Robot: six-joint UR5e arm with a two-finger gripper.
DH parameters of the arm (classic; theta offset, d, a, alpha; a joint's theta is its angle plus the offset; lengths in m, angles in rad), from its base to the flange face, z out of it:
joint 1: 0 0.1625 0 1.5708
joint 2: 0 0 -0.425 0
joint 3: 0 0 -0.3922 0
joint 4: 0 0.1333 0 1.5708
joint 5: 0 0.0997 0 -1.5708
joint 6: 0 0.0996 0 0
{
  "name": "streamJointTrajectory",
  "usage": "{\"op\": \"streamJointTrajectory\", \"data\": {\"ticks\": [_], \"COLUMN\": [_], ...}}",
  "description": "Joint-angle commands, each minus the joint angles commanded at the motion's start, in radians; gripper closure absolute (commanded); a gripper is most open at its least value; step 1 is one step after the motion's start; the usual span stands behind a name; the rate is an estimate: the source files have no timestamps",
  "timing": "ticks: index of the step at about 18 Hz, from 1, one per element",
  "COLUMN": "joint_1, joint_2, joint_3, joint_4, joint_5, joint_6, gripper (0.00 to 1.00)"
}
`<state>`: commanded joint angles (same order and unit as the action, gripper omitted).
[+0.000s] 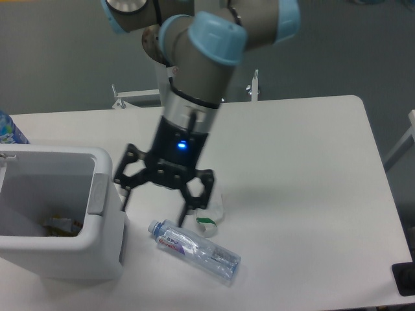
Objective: Open the trash can
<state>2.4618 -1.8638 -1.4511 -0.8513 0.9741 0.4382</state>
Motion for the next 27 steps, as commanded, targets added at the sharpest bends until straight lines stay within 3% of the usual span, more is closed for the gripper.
{"op": "streamJointTrajectory", "data": {"ticks": [4,12,19,24,27], "joint_1": [0.061,0.164,0.144,0.082,0.077], "joint_2": [-0.003,-0.014,-0.026,-0.037,-0.037], "joint_3": [-0.029,-0.16,-0.169,-0.198,-0.204], "joint_4": [-0.005,-0.008,-0.041,-0.035,-0.037], "joint_5": [0.023,0.29,0.417,0.544,0.548], "joint_6": [0.098,0.468,0.545,0.692,0.692], "gripper": [0.0,0.0,0.0,0.0,0.0]}}
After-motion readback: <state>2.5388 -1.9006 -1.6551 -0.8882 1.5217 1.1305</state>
